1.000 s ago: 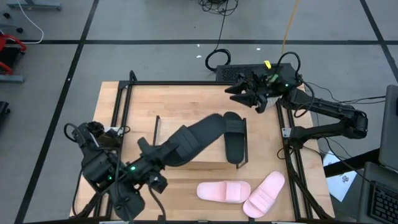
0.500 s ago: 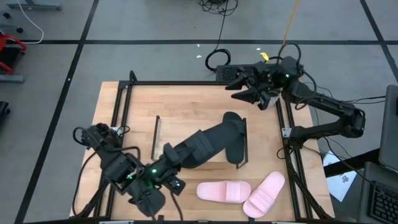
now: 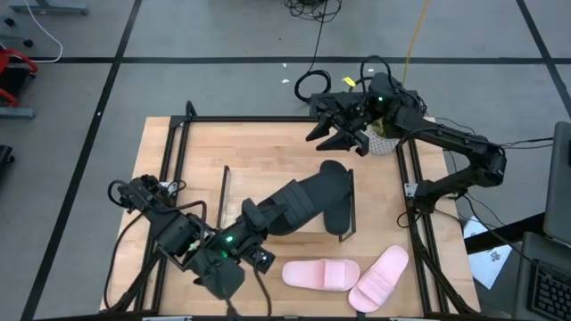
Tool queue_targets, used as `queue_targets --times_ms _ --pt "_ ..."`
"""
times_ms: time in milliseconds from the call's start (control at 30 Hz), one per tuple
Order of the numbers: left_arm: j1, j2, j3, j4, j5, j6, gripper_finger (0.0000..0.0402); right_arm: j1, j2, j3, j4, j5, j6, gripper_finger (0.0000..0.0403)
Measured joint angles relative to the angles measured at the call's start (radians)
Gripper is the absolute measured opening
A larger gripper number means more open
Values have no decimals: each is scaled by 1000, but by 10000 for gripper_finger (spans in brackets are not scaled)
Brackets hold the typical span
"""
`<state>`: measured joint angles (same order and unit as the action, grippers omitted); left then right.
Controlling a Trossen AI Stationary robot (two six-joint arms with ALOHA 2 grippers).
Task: Pick and place slides into the shelf
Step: Put the black slipper on the shelf
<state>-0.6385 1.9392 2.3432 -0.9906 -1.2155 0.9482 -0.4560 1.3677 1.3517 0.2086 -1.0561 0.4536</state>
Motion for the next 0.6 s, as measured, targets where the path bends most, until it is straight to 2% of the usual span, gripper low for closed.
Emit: queue_targets --times_ms 300,600 --pt "34 0 0 0 11 -7 0 24 24 35 9 -98 5 185" --pt "72 0 0 2 66 -1 0 53 24 35 11 -99 -23 185"
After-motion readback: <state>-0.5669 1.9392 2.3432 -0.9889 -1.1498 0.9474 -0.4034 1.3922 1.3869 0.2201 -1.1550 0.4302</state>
